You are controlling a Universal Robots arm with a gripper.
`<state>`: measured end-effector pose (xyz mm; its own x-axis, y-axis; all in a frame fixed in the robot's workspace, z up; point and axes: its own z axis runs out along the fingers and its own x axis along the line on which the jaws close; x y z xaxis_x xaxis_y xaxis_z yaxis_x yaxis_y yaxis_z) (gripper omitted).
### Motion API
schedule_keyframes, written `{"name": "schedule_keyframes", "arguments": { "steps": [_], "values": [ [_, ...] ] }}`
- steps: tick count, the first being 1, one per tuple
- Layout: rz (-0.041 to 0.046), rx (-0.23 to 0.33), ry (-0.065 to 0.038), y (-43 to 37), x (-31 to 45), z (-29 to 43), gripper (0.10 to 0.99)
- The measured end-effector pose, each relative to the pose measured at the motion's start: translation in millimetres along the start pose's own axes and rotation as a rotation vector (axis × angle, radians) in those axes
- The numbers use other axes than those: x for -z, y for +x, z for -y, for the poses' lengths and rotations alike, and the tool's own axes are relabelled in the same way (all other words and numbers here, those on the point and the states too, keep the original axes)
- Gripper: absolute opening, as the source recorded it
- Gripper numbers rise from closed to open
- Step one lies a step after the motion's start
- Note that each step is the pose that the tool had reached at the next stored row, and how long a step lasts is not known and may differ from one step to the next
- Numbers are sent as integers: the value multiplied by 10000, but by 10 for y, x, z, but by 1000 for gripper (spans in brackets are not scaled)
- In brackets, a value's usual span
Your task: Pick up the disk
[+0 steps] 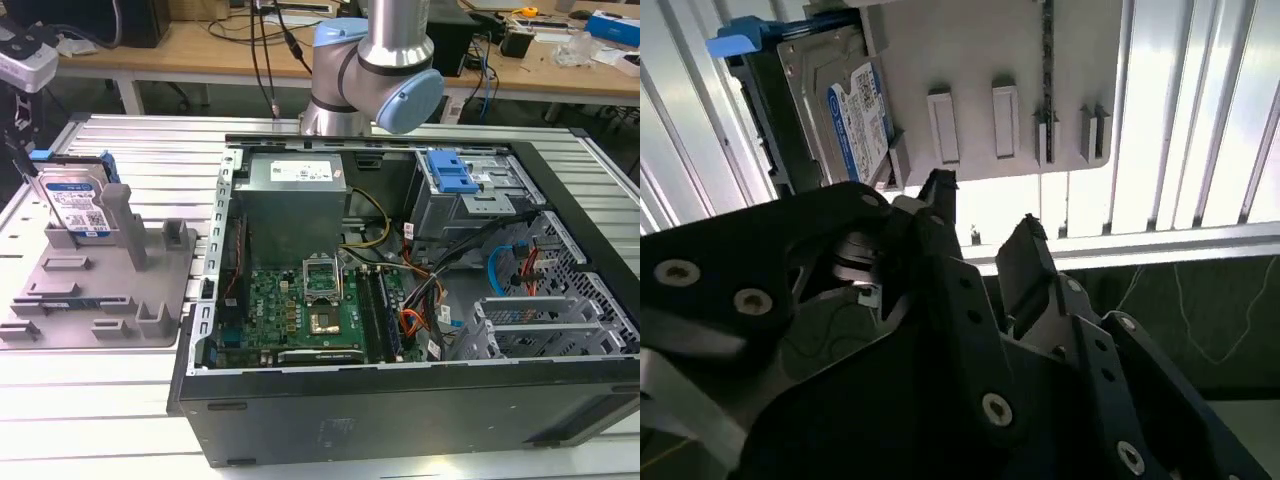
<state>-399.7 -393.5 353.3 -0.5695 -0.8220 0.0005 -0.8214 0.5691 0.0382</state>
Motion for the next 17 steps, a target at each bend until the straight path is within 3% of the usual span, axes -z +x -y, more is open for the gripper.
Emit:
{"name": "schedule_keyframes", "arguments": {
  "steps": [1, 17],
  "values": [
    [-17, 463, 0, 0, -1, 0, 482],
    [-161, 4241, 3, -4, -9, 7, 482]
  ]
}}
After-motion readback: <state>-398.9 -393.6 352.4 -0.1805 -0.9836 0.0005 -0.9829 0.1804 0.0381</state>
